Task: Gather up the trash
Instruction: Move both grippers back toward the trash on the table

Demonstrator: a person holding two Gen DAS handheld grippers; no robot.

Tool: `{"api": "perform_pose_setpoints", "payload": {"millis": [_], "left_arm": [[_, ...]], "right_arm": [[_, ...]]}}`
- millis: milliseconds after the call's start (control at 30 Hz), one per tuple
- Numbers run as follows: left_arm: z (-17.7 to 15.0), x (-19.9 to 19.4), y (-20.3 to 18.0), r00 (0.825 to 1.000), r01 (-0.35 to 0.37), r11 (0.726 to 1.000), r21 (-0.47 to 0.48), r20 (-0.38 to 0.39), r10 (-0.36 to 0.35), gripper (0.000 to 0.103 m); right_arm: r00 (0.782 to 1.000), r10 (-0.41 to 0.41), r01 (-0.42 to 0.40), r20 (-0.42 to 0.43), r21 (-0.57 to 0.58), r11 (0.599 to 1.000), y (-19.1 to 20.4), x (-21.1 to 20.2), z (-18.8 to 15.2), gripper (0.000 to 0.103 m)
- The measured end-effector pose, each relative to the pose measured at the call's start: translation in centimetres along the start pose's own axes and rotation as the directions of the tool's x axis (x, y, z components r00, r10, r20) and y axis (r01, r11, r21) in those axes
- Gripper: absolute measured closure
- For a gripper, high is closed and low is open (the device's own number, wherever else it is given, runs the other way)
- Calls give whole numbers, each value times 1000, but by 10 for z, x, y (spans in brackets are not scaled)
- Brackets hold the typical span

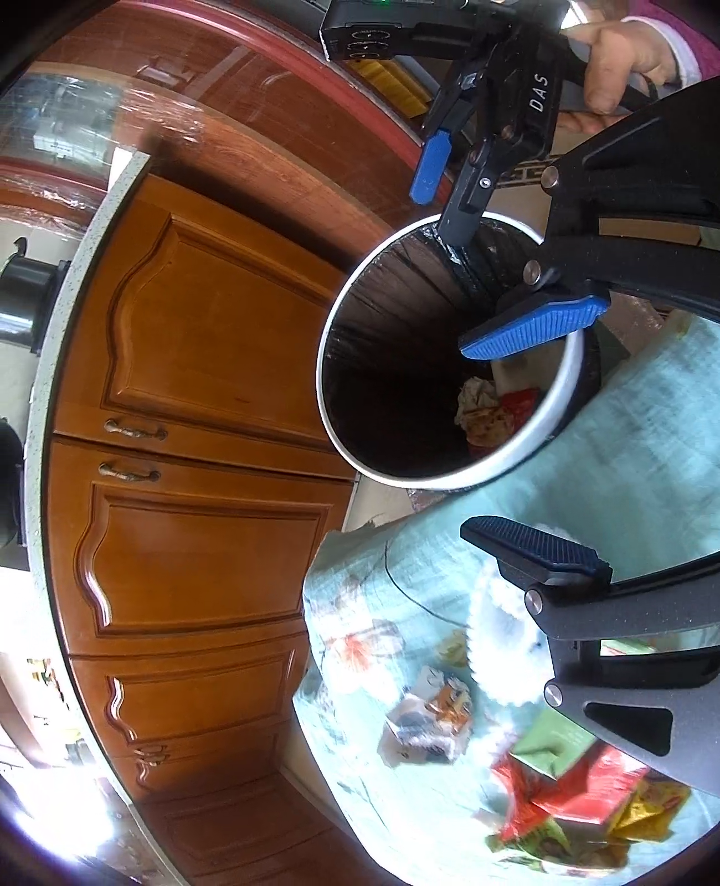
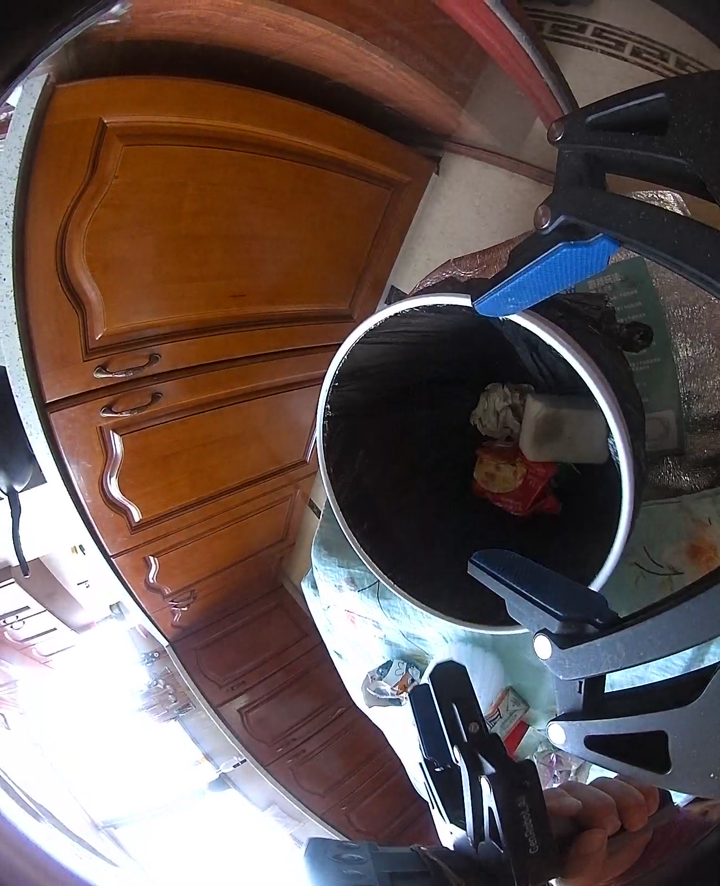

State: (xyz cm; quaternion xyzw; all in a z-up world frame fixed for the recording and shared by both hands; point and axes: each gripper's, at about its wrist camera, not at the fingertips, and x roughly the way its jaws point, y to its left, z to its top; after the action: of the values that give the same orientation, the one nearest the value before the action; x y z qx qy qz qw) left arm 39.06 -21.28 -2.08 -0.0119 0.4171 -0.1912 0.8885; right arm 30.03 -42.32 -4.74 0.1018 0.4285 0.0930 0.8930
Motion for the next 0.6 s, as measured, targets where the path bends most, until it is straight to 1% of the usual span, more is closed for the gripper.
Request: {"api": "perform_pose_setpoints", "payload": {"millis": [133,300,467,600], "left_arm": [[-21,-25,9,1000,-3,999,-33,29,4,42],[-54,-64,23,997,1,996,-86,78,6,39],[-85,-96,34,995,-13,992,-122,101,25,38],[-108,-121,55,993,-12,984,-178,113,32,38]], "right_arm": [[1000,13,-14,13,13,1000,7,-9,-8,15],[998,53,-55,30,45,997,24,-20,-28,7],[995,99,-101,30,68,993,48,-26,-50,6],[992,125,-126,29,68,990,68,-28,-67,6]]}}
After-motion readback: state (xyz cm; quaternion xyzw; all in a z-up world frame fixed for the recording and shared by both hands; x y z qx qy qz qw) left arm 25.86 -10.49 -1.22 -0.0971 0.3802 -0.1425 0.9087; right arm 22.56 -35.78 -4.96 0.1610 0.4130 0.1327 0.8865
